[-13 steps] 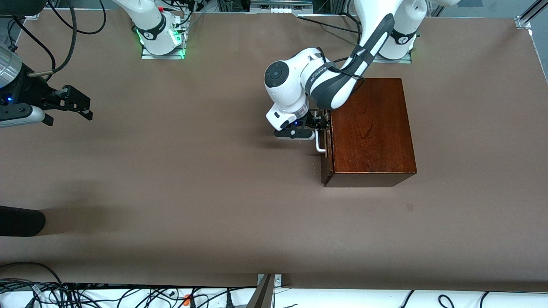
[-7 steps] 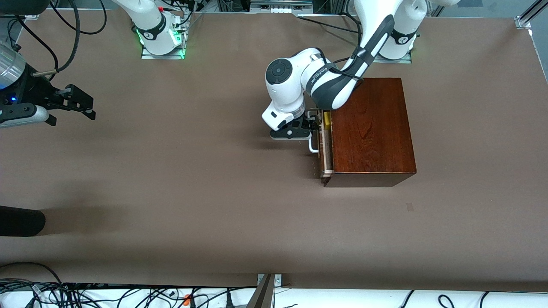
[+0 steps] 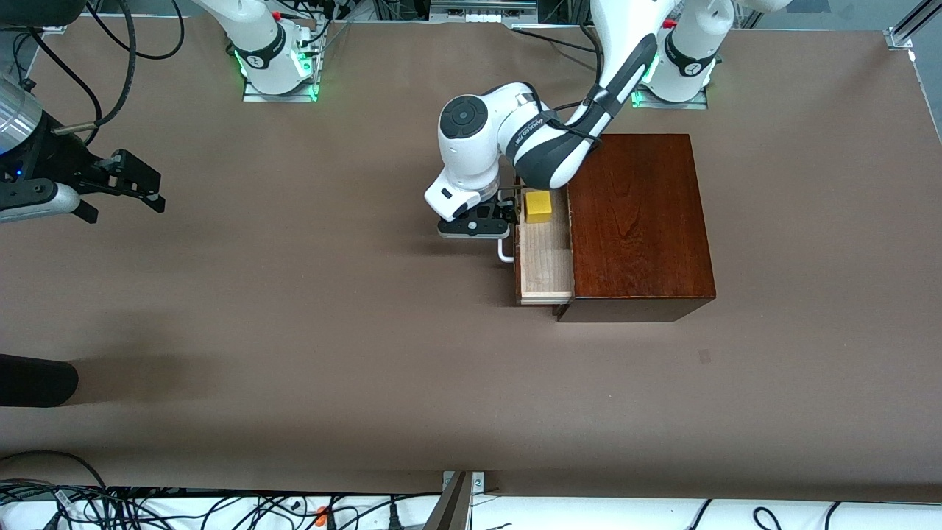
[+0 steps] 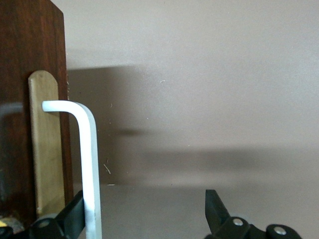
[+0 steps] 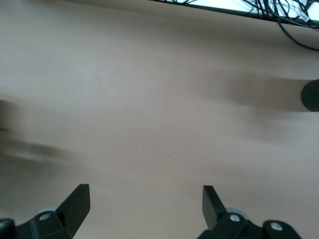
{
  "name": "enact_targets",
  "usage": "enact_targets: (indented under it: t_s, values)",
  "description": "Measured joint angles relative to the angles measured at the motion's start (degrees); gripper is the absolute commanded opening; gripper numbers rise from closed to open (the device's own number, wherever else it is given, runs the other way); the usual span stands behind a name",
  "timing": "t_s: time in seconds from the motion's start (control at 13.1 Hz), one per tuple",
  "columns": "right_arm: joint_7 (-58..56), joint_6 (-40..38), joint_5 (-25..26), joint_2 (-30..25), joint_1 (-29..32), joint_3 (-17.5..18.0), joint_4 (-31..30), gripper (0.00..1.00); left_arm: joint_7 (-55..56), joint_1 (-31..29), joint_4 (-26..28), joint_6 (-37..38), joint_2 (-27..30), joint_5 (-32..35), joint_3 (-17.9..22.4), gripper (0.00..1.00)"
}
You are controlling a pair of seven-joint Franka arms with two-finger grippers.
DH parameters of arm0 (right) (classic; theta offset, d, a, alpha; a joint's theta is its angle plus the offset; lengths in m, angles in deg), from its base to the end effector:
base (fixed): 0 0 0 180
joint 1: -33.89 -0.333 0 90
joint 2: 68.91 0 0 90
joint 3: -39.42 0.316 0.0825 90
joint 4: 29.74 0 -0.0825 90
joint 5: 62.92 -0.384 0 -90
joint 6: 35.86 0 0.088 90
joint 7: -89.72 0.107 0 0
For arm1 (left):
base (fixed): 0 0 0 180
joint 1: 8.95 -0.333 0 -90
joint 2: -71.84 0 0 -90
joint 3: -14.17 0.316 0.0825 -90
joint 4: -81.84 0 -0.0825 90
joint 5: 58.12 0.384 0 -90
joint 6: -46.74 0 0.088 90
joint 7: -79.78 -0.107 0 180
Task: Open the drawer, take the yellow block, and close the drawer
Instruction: 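Pull the drawer open by its handle with the left gripper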
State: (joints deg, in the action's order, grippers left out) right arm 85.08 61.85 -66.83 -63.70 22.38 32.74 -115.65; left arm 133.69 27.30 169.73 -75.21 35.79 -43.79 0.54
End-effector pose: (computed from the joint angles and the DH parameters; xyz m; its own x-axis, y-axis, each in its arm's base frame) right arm 0.5930 0.0599 0.6195 0.9804 0.1564 0.1194 0.1631 -0.9854 -0.0481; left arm 0.4803 -0.5132 0.2935 0.9986 -0.0222 0.0475 -0.0196 -0.9983 -0.0550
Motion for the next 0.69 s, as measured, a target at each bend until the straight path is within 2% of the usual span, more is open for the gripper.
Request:
enact_targets:
  t_s: [0.31, 0.53, 0.69]
  values:
    - [0.00, 0.20, -0.70, 0.42, -0.04, 0.08, 0.00, 1.00, -0.06, 0.27, -2.31, 0.03, -0.33, -0.01, -0.12, 1.00]
    - [0.00, 0.19, -0.70, 0.43, -0.04, 0.13, 0.00, 1.00, -1.78, 0.19, -4.71, 9.07, 2.26, 0.00, -0.01, 1.00]
    - [0.00, 0.20, -0.70, 0.44, -0.02, 0.13, 0.00, 1.00, -5.75, -0.86, -5.64, 17.20, 6.60, 0.02, 0.35, 1.00]
